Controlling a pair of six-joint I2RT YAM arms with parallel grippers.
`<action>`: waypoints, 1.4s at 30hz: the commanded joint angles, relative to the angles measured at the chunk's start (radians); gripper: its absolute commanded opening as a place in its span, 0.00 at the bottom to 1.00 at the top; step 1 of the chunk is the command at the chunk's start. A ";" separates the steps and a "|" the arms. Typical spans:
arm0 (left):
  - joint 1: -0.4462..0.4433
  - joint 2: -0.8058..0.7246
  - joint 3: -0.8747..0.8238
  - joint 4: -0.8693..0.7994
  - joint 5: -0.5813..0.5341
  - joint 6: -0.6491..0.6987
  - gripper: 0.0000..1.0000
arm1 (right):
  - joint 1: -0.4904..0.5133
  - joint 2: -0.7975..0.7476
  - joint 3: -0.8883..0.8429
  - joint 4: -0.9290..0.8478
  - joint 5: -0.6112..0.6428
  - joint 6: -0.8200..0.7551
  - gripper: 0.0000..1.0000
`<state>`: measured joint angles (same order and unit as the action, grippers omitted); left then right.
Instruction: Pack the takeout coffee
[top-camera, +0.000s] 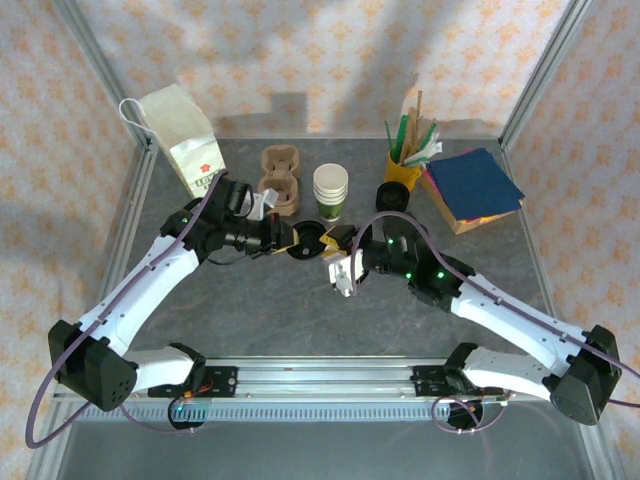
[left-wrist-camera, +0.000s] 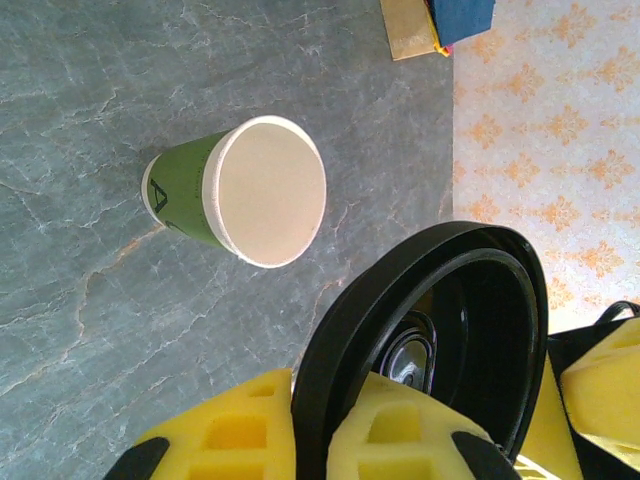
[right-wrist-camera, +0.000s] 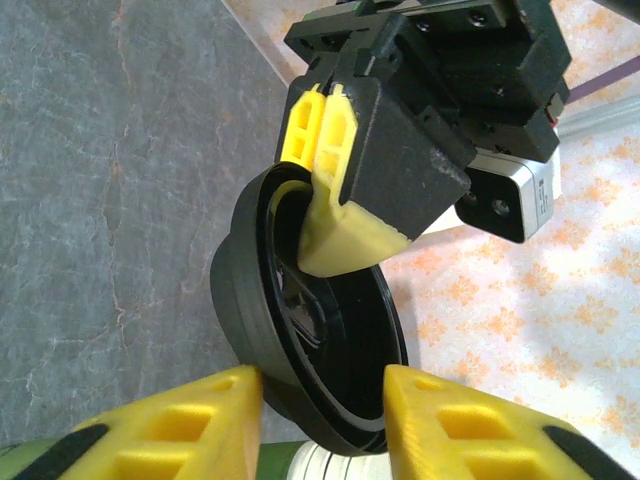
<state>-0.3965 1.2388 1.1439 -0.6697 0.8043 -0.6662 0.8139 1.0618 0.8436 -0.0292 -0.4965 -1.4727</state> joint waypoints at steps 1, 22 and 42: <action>0.004 -0.015 0.007 -0.040 0.024 -0.007 0.00 | 0.011 0.005 0.036 0.021 0.012 -0.002 0.29; 0.037 -0.098 0.003 0.054 0.026 -0.035 0.55 | 0.041 0.022 0.068 -0.020 0.050 0.211 0.00; 0.163 -0.405 -0.165 0.340 -0.455 0.025 0.75 | 0.033 0.144 0.362 -0.204 0.249 1.309 0.00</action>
<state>-0.2356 0.8639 1.0245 -0.4408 0.4194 -0.6701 0.8520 1.1530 1.1332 -0.1352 -0.3218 -0.4370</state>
